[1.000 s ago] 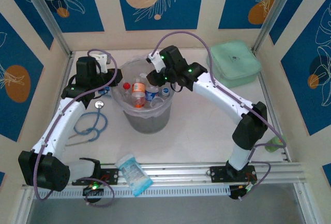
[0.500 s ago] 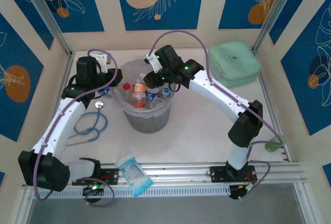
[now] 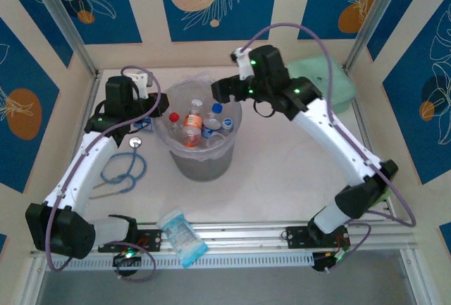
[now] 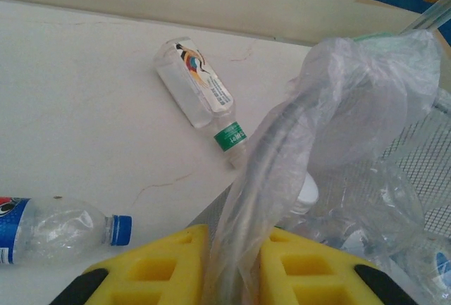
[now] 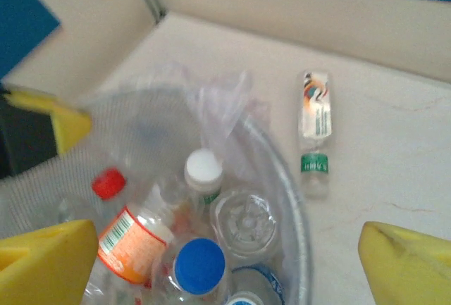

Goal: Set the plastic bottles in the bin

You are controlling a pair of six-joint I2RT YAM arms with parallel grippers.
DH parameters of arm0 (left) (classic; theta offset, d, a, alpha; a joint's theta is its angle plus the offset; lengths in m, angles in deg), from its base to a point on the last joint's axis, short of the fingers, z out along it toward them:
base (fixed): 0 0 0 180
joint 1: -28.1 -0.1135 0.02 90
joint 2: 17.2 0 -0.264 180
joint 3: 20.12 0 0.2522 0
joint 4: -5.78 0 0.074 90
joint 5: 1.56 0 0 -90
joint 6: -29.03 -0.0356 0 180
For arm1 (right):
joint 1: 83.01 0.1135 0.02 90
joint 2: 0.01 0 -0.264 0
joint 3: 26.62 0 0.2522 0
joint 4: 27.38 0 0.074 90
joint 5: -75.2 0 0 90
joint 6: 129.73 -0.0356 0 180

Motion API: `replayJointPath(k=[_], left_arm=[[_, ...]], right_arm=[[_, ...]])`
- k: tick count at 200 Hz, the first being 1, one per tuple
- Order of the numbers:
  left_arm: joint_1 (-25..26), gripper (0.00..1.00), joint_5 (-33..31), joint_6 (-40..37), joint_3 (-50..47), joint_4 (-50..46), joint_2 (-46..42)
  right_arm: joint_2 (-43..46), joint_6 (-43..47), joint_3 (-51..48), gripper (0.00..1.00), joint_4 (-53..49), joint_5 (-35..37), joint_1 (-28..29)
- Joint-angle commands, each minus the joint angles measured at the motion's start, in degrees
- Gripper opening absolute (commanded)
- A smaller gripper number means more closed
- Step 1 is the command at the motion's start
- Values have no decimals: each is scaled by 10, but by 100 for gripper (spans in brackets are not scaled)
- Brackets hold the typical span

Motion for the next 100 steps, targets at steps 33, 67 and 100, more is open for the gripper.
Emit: replayJointPath(k=[33, 67, 100], left_arm=[[73, 22, -24, 18, 23, -72, 37], [138, 22, -59, 40, 41, -52, 74], [214, 22, -89, 69, 68, -13, 122]], right_arm=[[197, -271, -269, 97, 165, -46, -122], [279, -300, -376, 100, 148, -96, -222], [324, -299, -413, 99, 110, -131, -303]])
